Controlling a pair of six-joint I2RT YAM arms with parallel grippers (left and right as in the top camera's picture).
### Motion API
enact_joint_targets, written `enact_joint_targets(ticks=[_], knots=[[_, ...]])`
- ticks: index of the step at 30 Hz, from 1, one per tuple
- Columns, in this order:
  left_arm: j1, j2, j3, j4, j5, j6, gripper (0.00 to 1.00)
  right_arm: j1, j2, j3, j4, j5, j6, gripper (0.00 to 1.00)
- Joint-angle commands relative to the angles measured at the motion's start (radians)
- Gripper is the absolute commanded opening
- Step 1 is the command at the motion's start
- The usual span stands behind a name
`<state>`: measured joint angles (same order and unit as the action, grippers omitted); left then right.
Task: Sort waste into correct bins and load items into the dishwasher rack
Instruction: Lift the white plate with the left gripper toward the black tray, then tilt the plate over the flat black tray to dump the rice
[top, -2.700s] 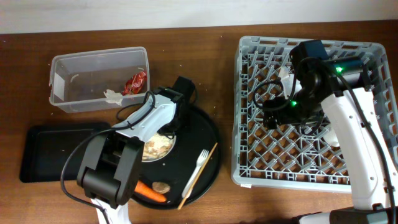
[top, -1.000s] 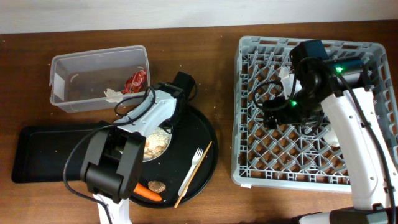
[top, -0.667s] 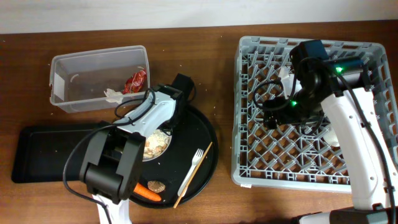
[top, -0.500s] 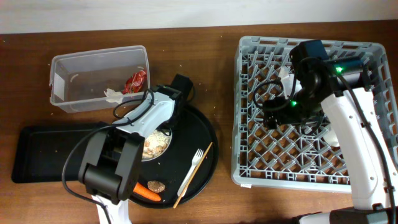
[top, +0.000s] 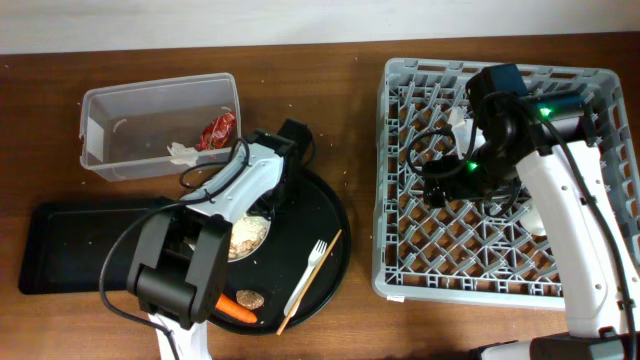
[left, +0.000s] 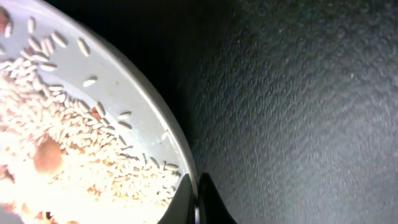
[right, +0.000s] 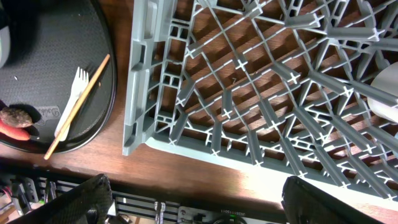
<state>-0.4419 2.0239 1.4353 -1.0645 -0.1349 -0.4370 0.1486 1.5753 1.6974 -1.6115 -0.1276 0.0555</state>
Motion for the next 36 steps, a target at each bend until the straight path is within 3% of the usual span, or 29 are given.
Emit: enact_joint_targets(ticks=[1, 22, 29, 36], knots=[[0.004, -0.007, 0.036, -0.034, -0.030, 0.019, 0.00, 0.002, 0.000, -0.004, 0.001, 0.010, 0.001, 0.91], [0.005, -0.172, 0.036, -0.228, -0.161, -0.005, 0.00, 0.002, 0.000, -0.004, -0.002, 0.010, 0.001, 0.91], [0.069, -0.280, 0.035, -0.239, -0.116, -0.003, 0.01, 0.002, 0.000, -0.004, -0.005, 0.010, 0.001, 0.91], [0.225, -0.334, 0.035, -0.237, 0.010, 0.079, 0.00, 0.002, 0.000, -0.004, -0.012, 0.010, 0.001, 0.91]])
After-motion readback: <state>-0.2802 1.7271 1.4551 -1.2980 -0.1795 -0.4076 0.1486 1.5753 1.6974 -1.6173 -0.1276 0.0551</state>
